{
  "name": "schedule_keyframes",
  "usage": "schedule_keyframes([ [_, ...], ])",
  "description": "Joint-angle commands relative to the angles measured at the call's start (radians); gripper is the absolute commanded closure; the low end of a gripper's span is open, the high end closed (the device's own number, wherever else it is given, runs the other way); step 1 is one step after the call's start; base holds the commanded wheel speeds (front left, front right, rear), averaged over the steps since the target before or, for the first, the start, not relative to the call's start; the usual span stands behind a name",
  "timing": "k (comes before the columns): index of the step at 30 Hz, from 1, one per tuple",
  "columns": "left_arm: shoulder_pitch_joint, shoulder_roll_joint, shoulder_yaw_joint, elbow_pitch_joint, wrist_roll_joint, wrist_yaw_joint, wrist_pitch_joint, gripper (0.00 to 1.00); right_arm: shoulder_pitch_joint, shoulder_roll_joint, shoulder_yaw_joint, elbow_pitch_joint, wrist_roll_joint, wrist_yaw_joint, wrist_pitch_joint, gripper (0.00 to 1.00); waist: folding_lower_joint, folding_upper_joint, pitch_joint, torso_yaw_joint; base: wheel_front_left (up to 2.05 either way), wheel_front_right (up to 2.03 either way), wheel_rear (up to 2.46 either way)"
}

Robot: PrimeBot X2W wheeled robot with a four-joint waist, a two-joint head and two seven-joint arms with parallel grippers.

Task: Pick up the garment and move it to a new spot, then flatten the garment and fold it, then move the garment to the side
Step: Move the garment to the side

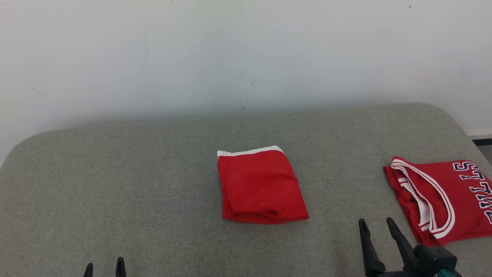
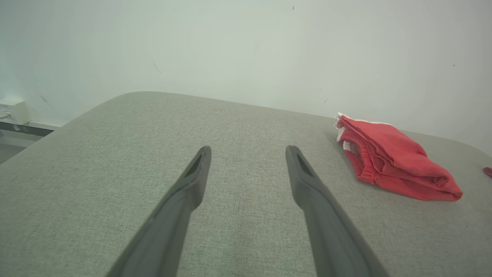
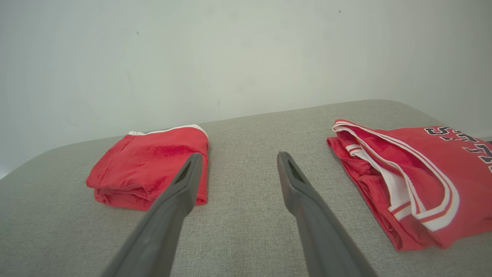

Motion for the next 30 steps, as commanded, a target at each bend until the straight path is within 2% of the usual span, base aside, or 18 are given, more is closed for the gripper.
schedule_keyframes([
  [1, 0.009, 0.000, -0.001, 0.002, 0.004, -0.002, -0.003, 0.00, -0.011, -0.002, 0.002, 0.005, 0.006, -0.003, -0.004, 0.00, 0.0001, 0.0000, 0.002, -0.002, 0.00, 0.00, 0.00],
  [12, -0.008, 0.000, -0.013, 0.009, 0.012, -0.002, -0.003, 0.00, -0.023, 0.001, 0.011, 0.011, -0.001, -0.003, -0.011, 0.00, 0.0001, 0.0000, 0.010, 0.003, 0.00, 0.00, 0.00],
  [17, -0.012, 0.000, -0.018, 0.008, 0.013, -0.002, -0.003, 0.00, -0.077, 0.002, 0.017, 0.001, 0.009, -0.003, 0.026, 0.00, 0.0001, 0.0000, 0.021, 0.013, 0.00, 0.00, 0.00],
  [21, -0.025, 0.000, -0.030, 0.007, 0.010, -0.002, -0.003, 0.00, -0.180, -0.034, 0.057, -0.003, 0.035, -0.003, 0.111, 0.00, 0.0001, 0.0000, 0.037, 0.030, 0.00, 0.00, 0.00],
  [25, -0.039, 0.000, -0.050, 0.008, 0.008, -0.002, -0.003, 0.00, -0.310, -0.066, 0.074, 0.048, 0.072, -0.003, 0.285, 0.00, 0.0001, 0.0000, 0.060, 0.060, 0.00, 0.00, 0.00],
  [30, -0.083, 0.000, -0.071, 0.005, 0.011, -0.002, -0.003, 0.00, -0.468, -0.046, 0.012, 0.152, 0.078, -0.003, 0.470, 0.00, 0.0001, 0.0000, 0.120, 0.110, 0.00, 0.00, 0.00],
])
